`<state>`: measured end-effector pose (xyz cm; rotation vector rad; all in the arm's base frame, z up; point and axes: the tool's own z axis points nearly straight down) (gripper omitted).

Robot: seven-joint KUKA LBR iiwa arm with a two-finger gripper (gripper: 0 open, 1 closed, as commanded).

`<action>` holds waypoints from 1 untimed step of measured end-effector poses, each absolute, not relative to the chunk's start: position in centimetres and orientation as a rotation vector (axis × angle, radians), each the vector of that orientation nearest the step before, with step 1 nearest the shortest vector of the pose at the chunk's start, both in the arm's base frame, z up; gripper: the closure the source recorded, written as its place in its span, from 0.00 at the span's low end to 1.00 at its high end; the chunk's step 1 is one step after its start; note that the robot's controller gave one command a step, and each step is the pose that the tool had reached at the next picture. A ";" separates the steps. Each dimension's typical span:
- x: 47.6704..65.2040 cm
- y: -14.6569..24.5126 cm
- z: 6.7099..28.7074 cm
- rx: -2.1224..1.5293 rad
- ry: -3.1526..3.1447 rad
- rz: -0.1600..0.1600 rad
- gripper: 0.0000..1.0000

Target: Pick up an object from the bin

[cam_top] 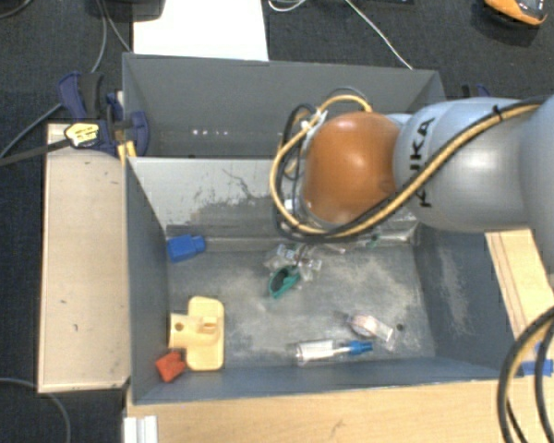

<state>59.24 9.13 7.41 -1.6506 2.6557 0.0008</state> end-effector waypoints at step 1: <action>59.1 9.1 8.2 -1.651 2.662 0.006 1.00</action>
Offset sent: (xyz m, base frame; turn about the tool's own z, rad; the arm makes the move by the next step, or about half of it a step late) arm 0.0000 -0.0001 0.0373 0.0000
